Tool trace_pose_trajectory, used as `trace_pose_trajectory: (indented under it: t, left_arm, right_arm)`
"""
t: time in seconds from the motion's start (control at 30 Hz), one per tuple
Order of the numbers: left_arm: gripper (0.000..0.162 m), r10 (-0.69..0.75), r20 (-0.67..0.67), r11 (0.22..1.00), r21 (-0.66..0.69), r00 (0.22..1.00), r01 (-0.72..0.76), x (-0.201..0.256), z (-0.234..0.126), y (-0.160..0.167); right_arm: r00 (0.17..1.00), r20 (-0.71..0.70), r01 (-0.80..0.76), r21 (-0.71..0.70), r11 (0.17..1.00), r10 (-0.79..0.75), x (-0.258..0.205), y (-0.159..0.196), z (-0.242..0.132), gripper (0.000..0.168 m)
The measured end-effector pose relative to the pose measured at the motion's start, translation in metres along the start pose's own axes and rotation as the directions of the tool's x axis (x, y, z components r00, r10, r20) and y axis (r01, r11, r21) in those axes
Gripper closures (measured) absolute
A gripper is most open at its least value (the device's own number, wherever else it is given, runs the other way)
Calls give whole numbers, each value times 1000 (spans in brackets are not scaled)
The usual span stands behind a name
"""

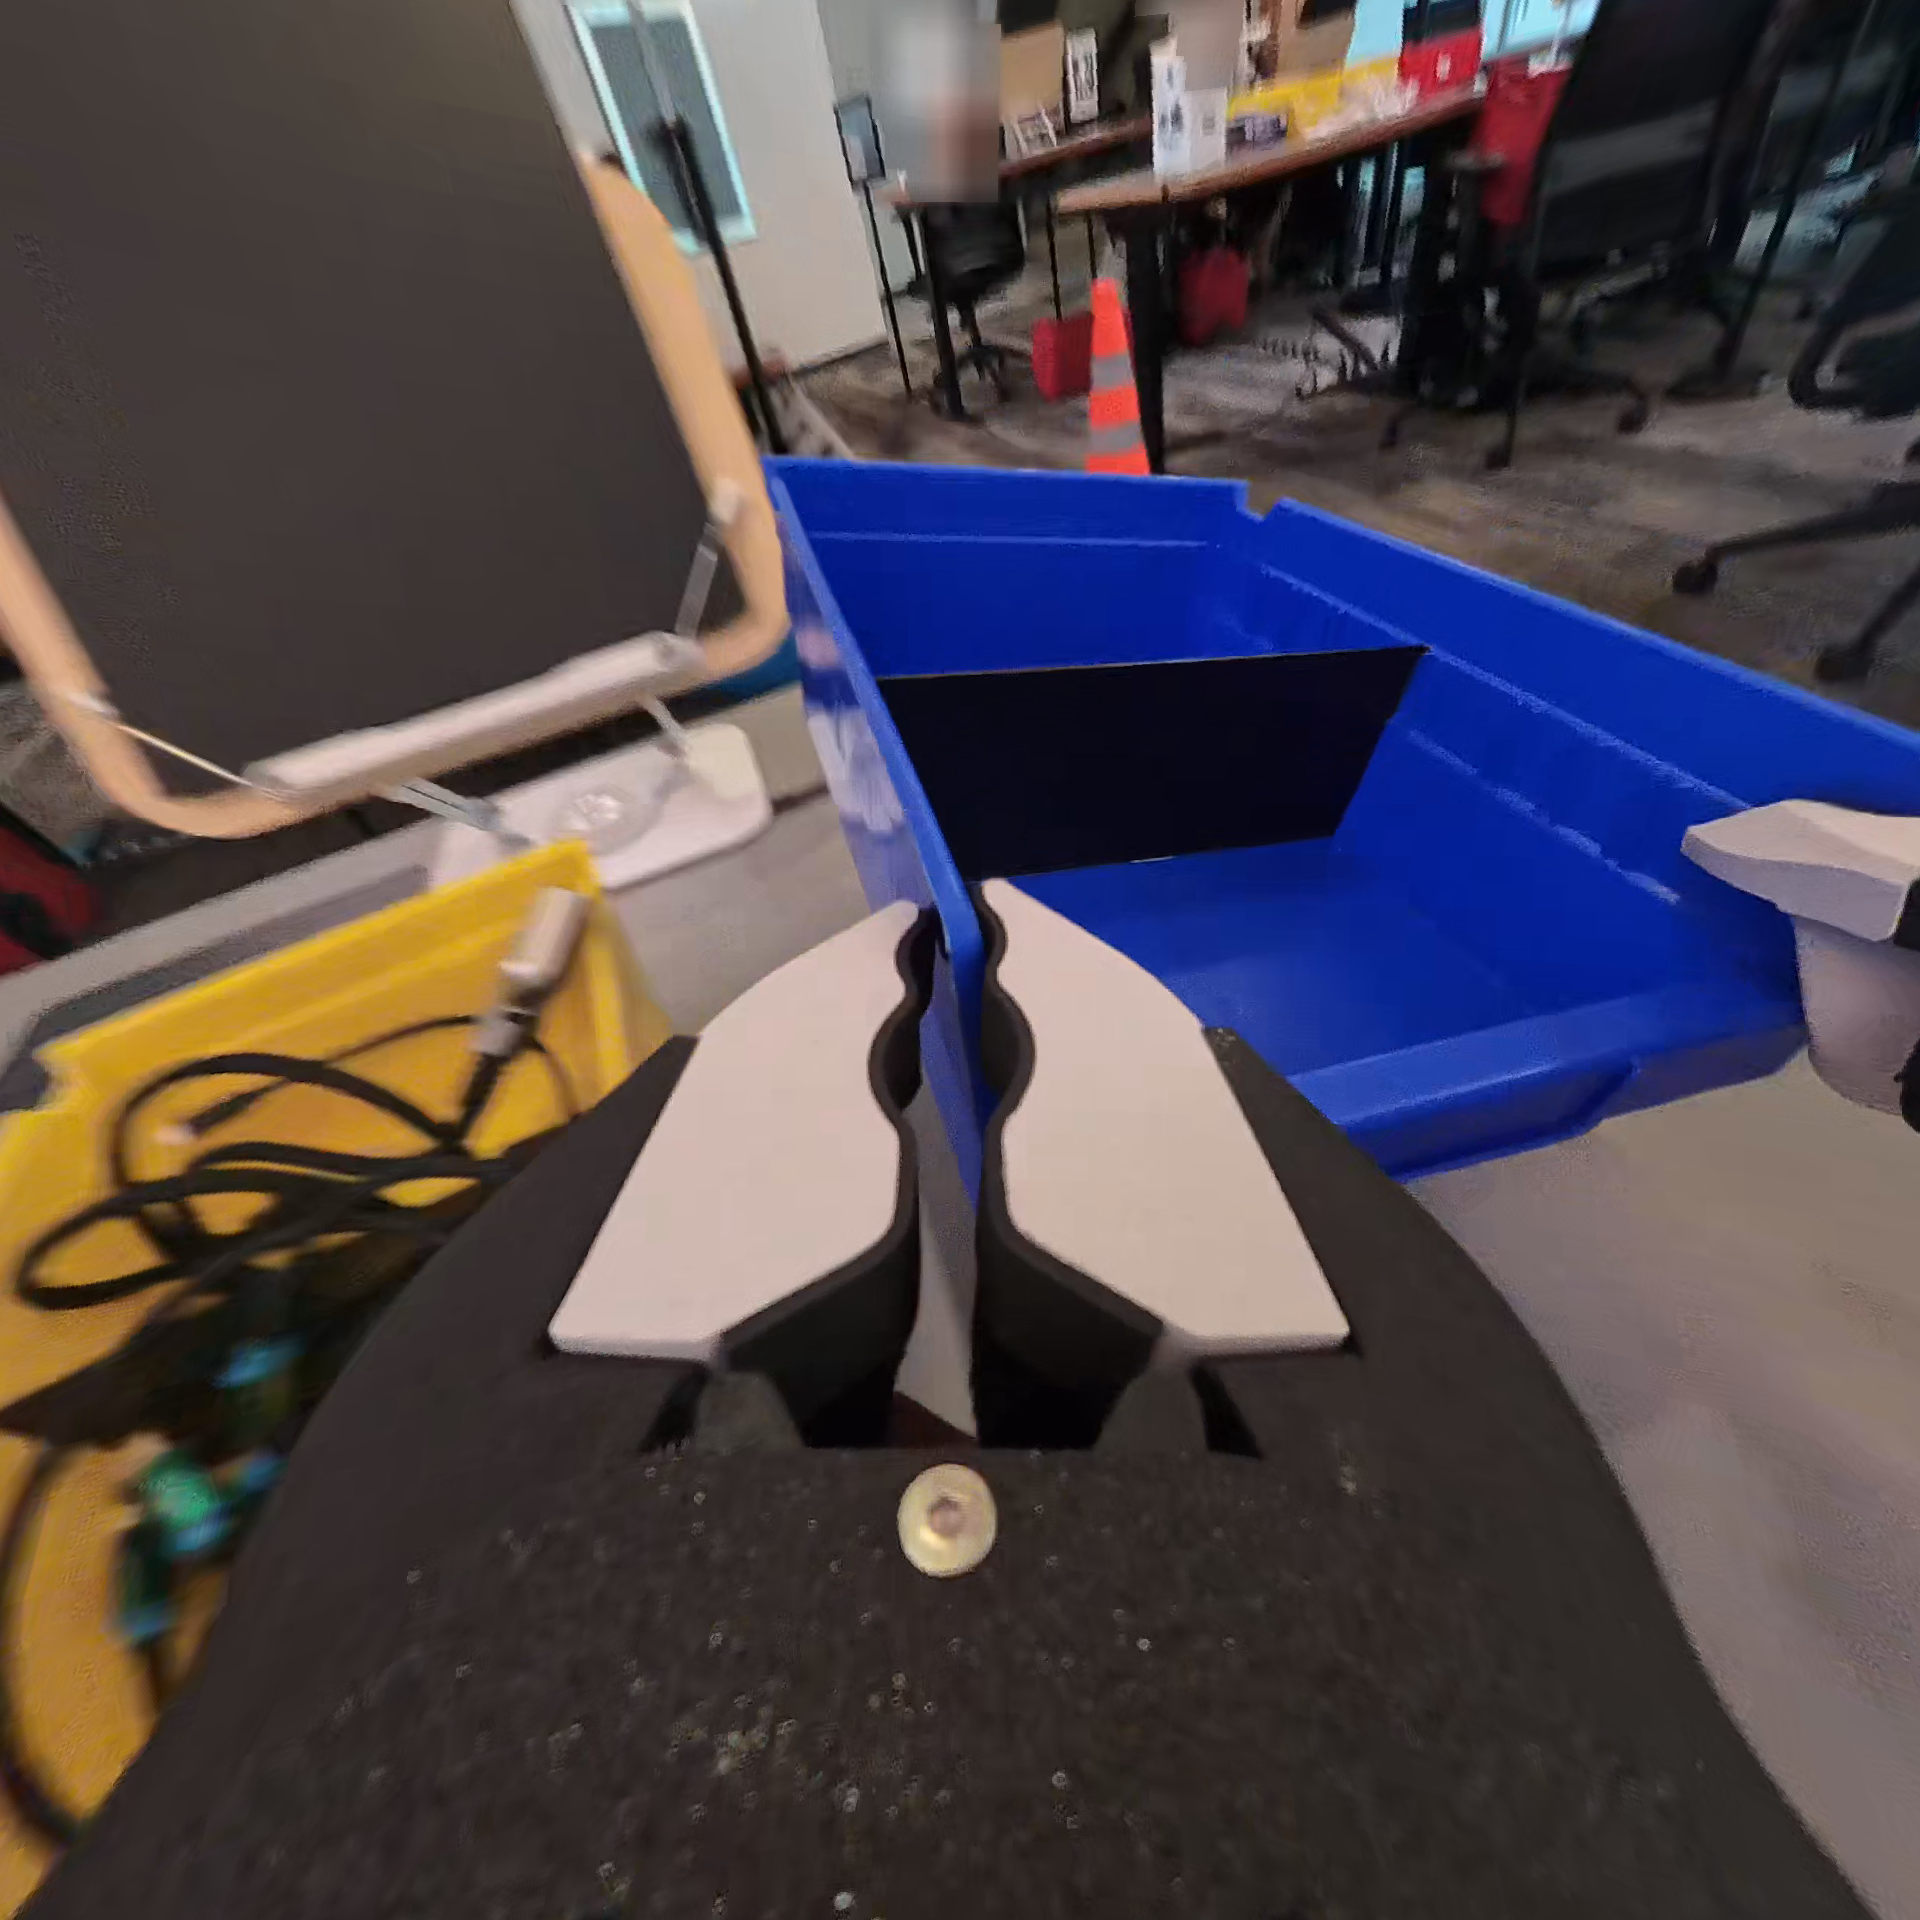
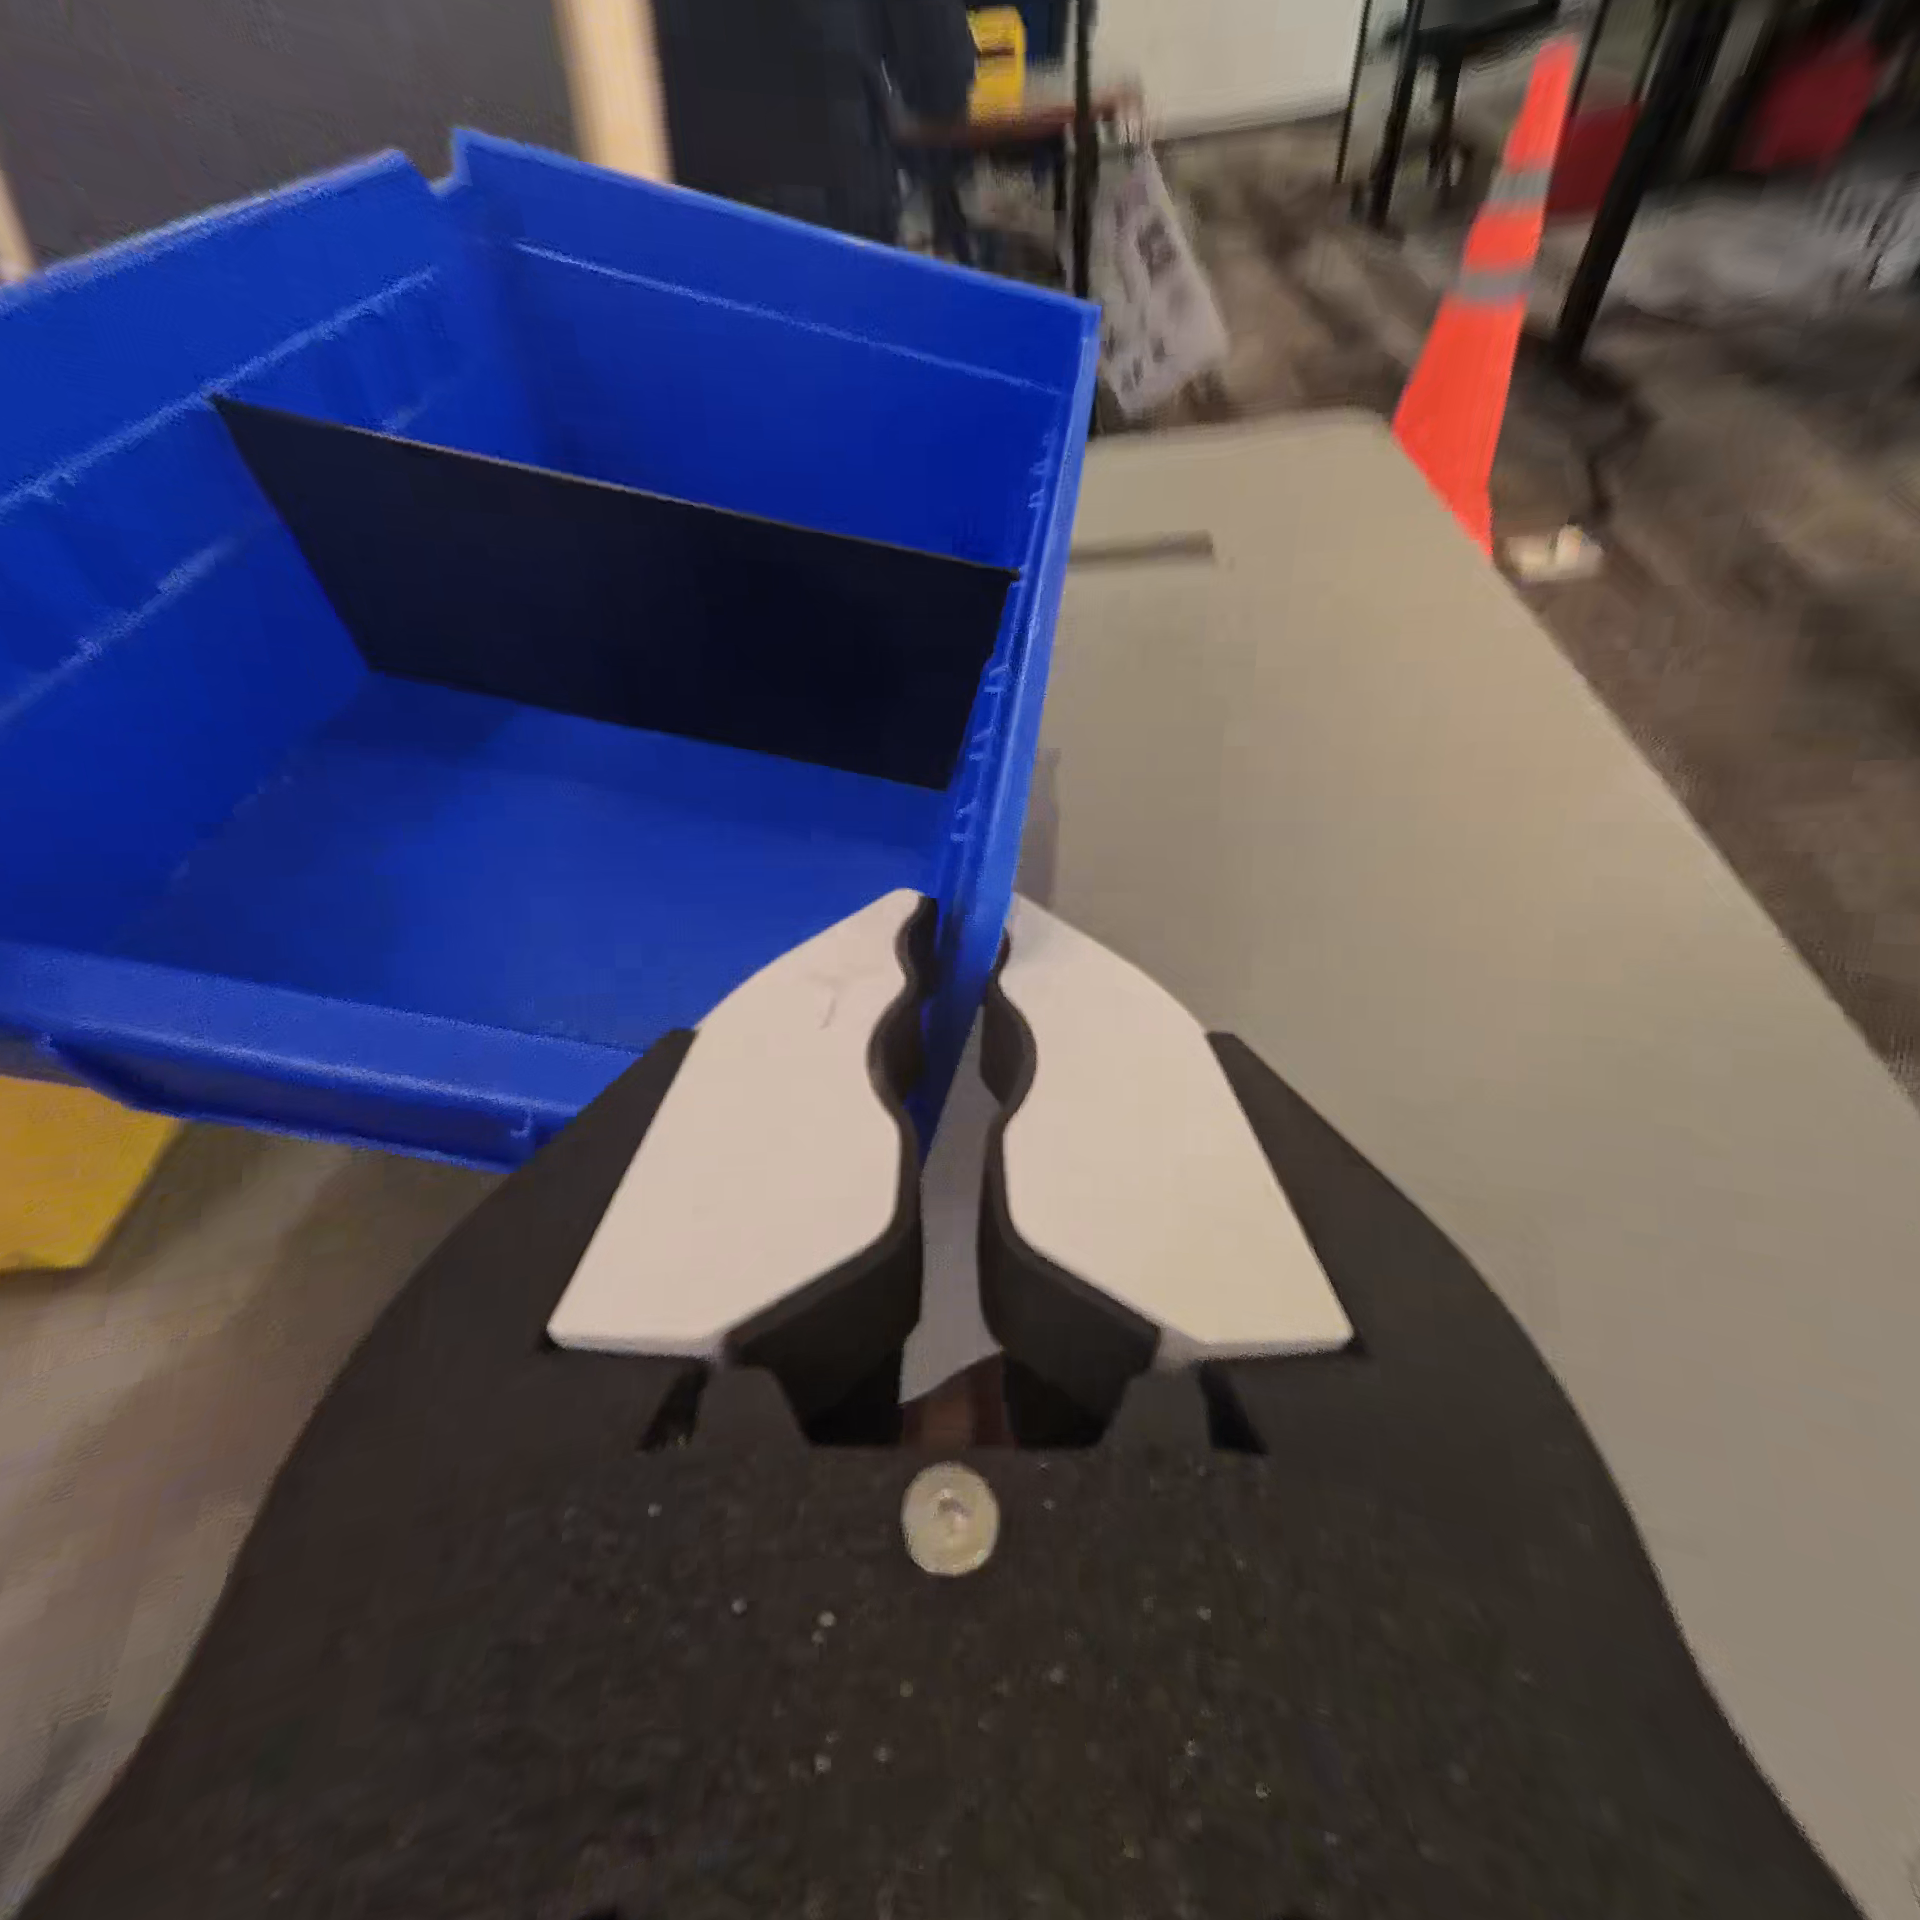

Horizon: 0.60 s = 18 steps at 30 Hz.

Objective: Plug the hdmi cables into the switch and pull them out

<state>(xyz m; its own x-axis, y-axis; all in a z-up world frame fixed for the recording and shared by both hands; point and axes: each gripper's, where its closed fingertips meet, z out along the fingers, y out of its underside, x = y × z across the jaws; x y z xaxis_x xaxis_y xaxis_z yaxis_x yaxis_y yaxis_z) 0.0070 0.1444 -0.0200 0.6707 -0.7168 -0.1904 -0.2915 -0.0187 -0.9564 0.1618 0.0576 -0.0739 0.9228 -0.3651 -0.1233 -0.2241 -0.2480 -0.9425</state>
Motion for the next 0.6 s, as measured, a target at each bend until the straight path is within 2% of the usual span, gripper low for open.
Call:
trace_pose_trajectory:
  t: [0.1,0.13,0.23,0.33,0.43,0.5,0.6]
  left_arm:
    - [157,-54,-23,995,-87,998,52,40,30,33]
    - [157,-76,-31,992,-102,997,73,48,36,43]
    - [155,-96,-73,986,-145,993,85,69,44,68]
    - [149,-93,-146,989,-123,985,76,85,42,74]
    - [134,-114,-240,993,-70,964,100,89,20,60]
    - [130,-127,-284,992,-23,950,126,80,-8,50]
    - [129,-130,-276,990,19,952,140,40,-54,47]
  right_arm:
    - [997,-70,5,-102,995,-12,52,27,6,163]
    - [996,-80,22,-87,996,-29,61,25,8,164]
    - [989,-123,70,-140,988,-88,83,28,12,165]
    - [985,-165,6,-215,977,-42,99,48,21,161]
    - [983,-181,-40,-213,976,0,102,46,21,158]
    - [978,-205,-13,-153,988,-19,102,28,14,152]
    - [960,-262,80,-79,994,-98,99,-2,-1,146]
